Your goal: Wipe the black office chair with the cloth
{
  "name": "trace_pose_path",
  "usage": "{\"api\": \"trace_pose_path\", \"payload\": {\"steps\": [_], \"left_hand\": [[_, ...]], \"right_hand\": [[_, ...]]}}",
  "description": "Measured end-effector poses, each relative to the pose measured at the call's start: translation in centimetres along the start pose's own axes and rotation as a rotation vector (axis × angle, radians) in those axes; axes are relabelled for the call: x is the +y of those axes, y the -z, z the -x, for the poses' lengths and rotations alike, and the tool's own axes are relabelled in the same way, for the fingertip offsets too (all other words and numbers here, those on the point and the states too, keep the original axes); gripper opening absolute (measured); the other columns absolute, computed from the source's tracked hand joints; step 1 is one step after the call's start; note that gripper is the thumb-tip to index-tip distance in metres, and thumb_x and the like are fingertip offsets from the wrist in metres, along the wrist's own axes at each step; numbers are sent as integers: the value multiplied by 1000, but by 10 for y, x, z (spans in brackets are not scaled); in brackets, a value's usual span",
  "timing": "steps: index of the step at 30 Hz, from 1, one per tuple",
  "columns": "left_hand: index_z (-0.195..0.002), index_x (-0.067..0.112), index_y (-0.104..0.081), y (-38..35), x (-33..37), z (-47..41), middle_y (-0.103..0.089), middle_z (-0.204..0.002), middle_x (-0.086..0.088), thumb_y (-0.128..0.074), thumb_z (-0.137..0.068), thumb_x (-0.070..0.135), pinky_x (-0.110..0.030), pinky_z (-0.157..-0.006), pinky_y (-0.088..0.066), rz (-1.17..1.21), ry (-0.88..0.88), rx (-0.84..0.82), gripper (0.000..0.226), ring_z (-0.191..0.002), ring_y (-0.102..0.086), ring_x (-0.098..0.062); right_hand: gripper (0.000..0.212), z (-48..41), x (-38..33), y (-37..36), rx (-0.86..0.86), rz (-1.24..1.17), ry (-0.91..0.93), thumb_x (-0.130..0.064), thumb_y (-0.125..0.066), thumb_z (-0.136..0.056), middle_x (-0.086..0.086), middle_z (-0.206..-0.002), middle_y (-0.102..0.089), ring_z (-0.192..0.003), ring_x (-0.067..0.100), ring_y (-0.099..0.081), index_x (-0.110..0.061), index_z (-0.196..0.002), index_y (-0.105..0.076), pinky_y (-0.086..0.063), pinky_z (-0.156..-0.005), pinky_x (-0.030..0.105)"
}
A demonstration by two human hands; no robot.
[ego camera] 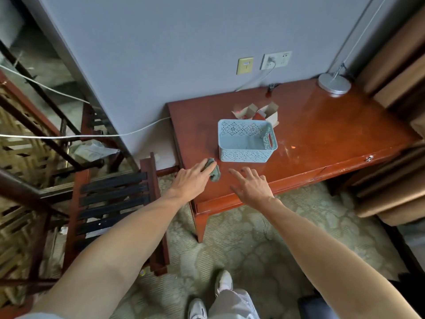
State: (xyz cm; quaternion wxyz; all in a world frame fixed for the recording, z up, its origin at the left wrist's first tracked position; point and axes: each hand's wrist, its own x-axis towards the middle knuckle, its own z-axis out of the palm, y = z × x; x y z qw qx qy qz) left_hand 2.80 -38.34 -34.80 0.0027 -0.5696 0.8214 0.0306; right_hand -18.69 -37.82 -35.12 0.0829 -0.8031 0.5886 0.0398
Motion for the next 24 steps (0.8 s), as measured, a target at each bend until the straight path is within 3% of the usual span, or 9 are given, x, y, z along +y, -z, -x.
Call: {"api": "trace_pose_path", "payload": {"steps": [15, 21, 24], "left_hand": [[-155, 20, -19, -59, 16, -92, -18, -160, -11, -41, -100, 11, -44, -95, -48, 37, 82, -148, 59, -136, -41, -27], [-156, 24, -6, -91, 11, -99, -1, -163, -9, -25, -107, 34, -49, -115, -26, 130, 147, -415, 54, -149, -9, -26], [-156, 28, 1, -96, 10, -93, 8, -163, -7, -20, -104, 49, -54, -118, -13, 145, 173, -519, 60, -150, 2, -24]], "right_hand": [[52, -80, 52, -42, -180, -7, -26, -47, -37, -99, 11, -145, -34, -129, 31, -36, -37, -147, -22, -38, -99, 51], [52, -96, 56, -44, -220, -8, 0, -49, -35, -99, 11, -150, -29, -135, 32, -30, -37, -147, -22, -36, -102, 54], [52, -99, 53, -41, -230, -12, 15, -49, -34, -99, 11, -152, -27, -137, 32, -28, -37, -147, -21, -35, -103, 55]]}}
